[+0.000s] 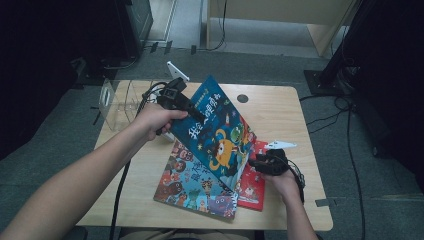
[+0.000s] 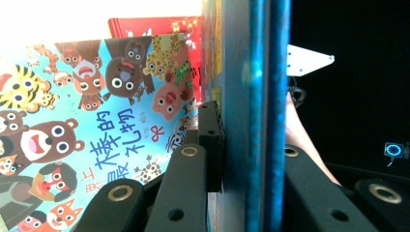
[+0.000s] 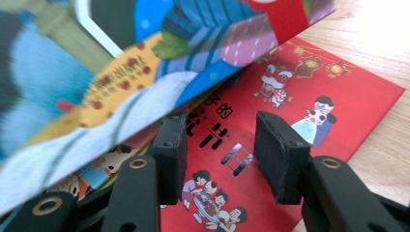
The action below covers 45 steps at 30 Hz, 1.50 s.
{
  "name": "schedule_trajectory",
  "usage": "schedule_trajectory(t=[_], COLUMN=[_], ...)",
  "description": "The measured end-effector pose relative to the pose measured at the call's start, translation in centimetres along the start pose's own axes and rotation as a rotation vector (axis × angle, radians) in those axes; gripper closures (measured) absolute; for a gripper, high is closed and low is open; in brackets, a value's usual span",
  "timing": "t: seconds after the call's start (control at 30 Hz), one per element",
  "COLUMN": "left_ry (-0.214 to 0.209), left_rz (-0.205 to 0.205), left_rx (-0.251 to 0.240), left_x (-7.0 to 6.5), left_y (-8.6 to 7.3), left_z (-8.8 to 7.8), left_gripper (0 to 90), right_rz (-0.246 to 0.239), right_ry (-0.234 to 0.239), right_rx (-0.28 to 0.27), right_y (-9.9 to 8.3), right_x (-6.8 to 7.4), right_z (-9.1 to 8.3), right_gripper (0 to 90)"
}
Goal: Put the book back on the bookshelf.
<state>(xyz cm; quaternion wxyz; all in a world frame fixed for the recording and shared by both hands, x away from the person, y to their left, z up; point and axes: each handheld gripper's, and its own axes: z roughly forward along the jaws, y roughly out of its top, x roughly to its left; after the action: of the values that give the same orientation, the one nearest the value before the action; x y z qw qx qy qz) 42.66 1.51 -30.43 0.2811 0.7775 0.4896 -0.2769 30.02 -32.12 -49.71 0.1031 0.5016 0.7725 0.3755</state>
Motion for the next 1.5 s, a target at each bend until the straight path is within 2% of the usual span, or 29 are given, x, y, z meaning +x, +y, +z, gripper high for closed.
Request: schedule_trajectory(t=[0.13,0.23,0.3,0.57,0.77,1.2,1.5], left_ry=[-0.012,-0.015,-0.017,-0.065,-0.070,-0.067,-0.095], left_rz=[0.014,0.000,-0.015,-0.038,-0.055,-0.086,-0.124], left_rx=[-0.024,-0.037,-0.041,-0.074,-0.097,-0.107,-0.109], left_x=[0.0,0.2,0.4,0.9,1.3,2.3,3.0], left_y=[0.0,0.0,0.0,0.0,0.1,-0.1,-0.3], left_z=[-1.0,-1.5,-1.8,-3.2,-4.1,-5.6,-6.5], left_gripper=[83.6,83.7,83.6,83.2,82.8,83.0,82.4], right_rz=[-0.021,-0.021,-0.028,-0.027,-0.030,-0.036,-0.038], right_ry=[0.008,0.026,0.038,0.045,0.045,0.044,0.043], right_rx=[0.012,0.013,0.018,0.020,0.016,0.009,0.010], right_y=[0.0,0.0,0.0,0.0,0.0,0.0,-0.1], right_x=[0.3,0.5,0.6,0.8,0.8,0.8,0.9], right_z=[0.2,0.4,0.6,0.7,0.7,0.8,0.7], right_gripper=[60.8,63.0,60.0,57.3,56.7,56.8,57.0])
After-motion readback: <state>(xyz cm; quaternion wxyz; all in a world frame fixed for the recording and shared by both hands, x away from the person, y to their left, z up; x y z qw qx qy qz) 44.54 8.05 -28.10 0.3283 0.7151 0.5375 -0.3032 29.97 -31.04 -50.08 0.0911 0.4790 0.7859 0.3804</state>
